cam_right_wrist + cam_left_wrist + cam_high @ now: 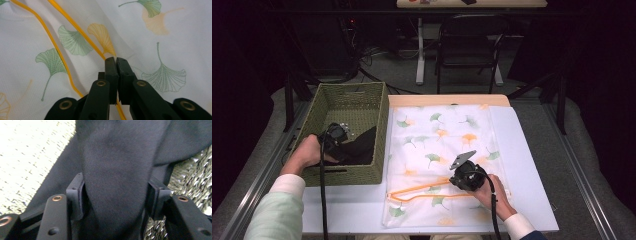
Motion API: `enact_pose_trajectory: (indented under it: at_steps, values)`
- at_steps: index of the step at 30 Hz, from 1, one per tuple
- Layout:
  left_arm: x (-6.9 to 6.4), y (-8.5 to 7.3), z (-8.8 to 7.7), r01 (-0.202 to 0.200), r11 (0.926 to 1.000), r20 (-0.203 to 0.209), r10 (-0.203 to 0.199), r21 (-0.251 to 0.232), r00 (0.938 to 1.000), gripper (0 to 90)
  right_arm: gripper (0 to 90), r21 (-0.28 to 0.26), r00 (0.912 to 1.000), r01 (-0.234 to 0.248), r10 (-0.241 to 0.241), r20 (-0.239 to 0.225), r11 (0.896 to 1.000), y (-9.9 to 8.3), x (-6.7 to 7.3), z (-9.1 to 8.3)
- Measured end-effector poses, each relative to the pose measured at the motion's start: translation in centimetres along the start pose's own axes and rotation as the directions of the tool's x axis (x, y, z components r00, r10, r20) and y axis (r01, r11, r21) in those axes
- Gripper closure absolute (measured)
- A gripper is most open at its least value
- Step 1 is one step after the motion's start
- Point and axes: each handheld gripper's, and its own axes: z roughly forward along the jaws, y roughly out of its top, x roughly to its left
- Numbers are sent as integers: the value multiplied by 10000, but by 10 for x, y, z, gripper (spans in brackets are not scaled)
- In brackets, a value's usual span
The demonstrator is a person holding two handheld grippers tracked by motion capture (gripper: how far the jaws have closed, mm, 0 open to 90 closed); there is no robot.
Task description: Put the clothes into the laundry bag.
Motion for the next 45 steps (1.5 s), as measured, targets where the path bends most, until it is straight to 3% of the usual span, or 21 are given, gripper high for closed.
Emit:
enact_pose_trajectory:
  at_steps: [5,8,16,26,31,36,37,45]
  values:
    - [-2,0,-1,-327,9995,-151,327,-29,9994,603,880,9,10000,-7,7,-4,10000,0,0,0]
    - [-3,-2,-5,-394,9987,-222,387,-310,9990,627,880,-11,10000,-18,18,7,10000,0,0,-1]
    - [-7,-6,-19,-528,9951,-570,481,-840,9972,638,880,-55,10000,64,-64,20,10000,0,0,-1]
    - [-11,-11,-49,-550,9890,-892,429,-1376,9951,642,881,-90,10000,1,-1,16,10000,0,-1,-2]
    - [-15,-8,-64,-644,9873,-1089,487,-1455,9929,642,881,-121,10000,53,-52,58,9999,0,0,-2]
    - [-15,-8,-64,-644,9873,-1089,487,-1455,9929,642,882,-129,10000,49,-48,64,9999,0,0,-2]
    - [-20,-8,-76,-706,9866,-1206,530,-1468,9913,642,882,-129,10000,49,-48,64,9999,0,0,-2]
    - [-24,-7,-89,-820,9868,-1417,620,-1400,9880,643,882,-208,10000,27,-26,38,9998,-1,-2,-3]
